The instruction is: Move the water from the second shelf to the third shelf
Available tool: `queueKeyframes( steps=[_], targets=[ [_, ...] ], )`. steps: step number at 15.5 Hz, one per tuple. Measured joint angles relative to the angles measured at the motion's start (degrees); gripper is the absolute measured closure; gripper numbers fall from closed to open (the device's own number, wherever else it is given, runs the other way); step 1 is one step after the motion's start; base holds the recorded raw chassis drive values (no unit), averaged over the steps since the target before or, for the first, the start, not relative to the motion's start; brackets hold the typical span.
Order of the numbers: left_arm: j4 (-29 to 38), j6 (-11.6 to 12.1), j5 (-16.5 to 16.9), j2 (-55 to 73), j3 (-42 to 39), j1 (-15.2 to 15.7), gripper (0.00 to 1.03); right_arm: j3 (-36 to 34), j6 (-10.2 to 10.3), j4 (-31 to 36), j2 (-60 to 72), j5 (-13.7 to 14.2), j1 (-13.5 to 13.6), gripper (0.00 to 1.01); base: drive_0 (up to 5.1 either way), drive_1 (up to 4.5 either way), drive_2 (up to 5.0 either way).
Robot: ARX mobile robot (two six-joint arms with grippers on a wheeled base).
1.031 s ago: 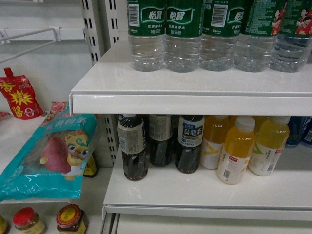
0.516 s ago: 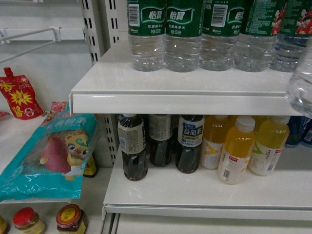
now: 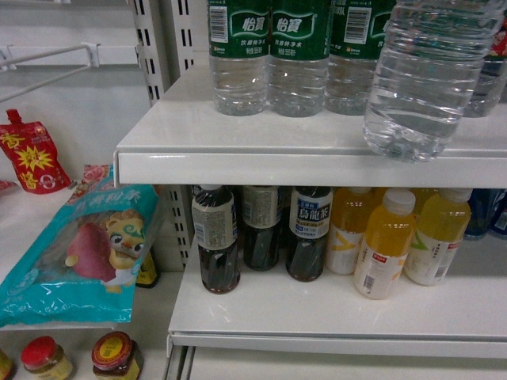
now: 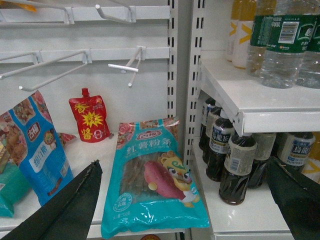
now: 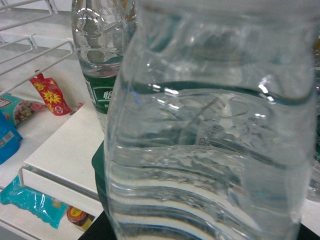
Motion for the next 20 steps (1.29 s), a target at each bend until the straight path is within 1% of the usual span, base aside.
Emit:
queueKeyframes(
  steps=[1, 2, 4, 6, 11, 15, 20],
  targets=[
    [0.0, 0.0, 0.0, 0.0, 0.0, 0.0, 0.05, 1.4, -0.4, 0.0, 1.9, 0.8, 0.3, 0.6, 0.0, 0.0, 0.0],
    [0.0, 0.0, 0.0, 0.0, 0.0, 0.0, 0.05, 2.8, -1.4, 0.0, 4.2, 1.4, 0.4, 0.6, 0.0, 0.0, 0.0],
    [0.0, 0.0, 0.0, 0.0, 0.0, 0.0, 0.05, 6.0, -2.0, -0.3, 7.8, 2.7, 0.6, 0.6, 0.0, 0.0, 0.0],
    [0.0, 0.0, 0.0, 0.0, 0.0, 0.0, 0.05, 8.6, -1.7, -0.2, 10.3, 4.1, 0.6, 0.6, 0.0, 0.0, 0.0],
    [0.0, 0.0, 0.0, 0.0, 0.0, 0.0, 0.05, 11.8, -0.8, -0.2, 14.0, 7.9, 0.6, 0.6, 0.0, 0.0, 0.0],
    [0.0, 0.0, 0.0, 0.0, 0.0, 0.0, 0.05, 12.0, 1.5, -0.1, 14.4, 8.5, 0.5, 0.6, 0.0, 0.0, 0.0],
    [0.0, 0.0, 0.0, 0.0, 0.0, 0.0, 0.05, 12.0, 1.5, 1.6, 15.2, 9.0, 0.6, 0.6, 0.0, 0.0, 0.0]
  ],
)
